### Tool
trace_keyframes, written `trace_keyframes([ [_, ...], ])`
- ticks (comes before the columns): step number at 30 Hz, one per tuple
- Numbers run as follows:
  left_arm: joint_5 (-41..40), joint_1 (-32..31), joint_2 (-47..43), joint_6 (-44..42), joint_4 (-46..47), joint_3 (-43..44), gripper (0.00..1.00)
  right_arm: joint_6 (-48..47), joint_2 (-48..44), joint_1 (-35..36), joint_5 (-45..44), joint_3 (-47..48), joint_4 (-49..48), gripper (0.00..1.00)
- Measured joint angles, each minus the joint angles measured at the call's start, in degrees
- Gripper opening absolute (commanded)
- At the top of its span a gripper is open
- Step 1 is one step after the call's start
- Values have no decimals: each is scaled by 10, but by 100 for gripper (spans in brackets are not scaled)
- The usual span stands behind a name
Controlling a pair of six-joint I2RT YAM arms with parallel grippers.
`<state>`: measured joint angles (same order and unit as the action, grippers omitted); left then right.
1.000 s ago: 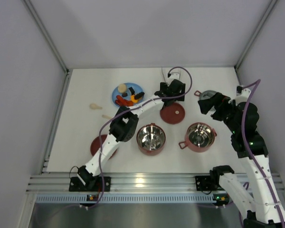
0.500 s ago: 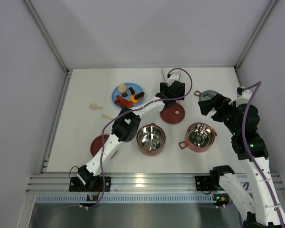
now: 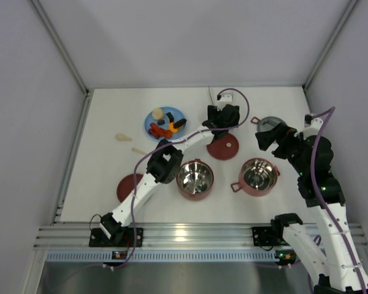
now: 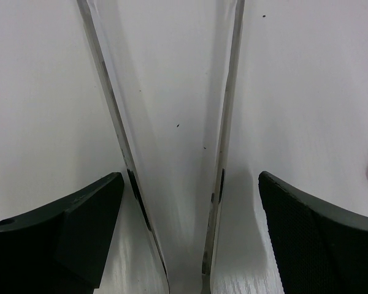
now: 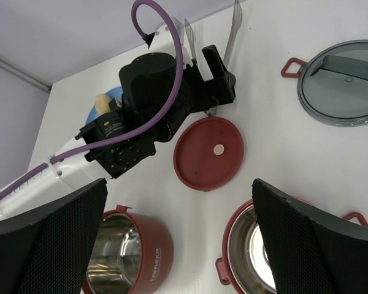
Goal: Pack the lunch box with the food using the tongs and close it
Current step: Pick up the clamp at the center of the board.
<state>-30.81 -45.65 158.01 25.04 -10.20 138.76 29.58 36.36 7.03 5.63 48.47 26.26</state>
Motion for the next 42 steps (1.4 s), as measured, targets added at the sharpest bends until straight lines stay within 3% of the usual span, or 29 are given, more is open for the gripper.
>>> trace_keyframes([
  [5, -5, 0, 0, -5, -1, 0, 89, 0, 0, 0, 0, -5, 0, 99],
  [12, -4, 2, 0, -8, -6, 3, 69, 1, 2, 0, 0, -9, -1, 100],
  [17, -3, 2, 0, -7, -10, 3, 62, 2, 2, 0, 0, -9, -1, 99],
  [26, -19, 7, -13, -14, -26, -16, 56, 6, 2, 0, 1, -10, -1, 99],
  [42, -15, 50, -146, -60, -153, -131, 50, 22, 4, 0, 14, -28, -13, 99],
])
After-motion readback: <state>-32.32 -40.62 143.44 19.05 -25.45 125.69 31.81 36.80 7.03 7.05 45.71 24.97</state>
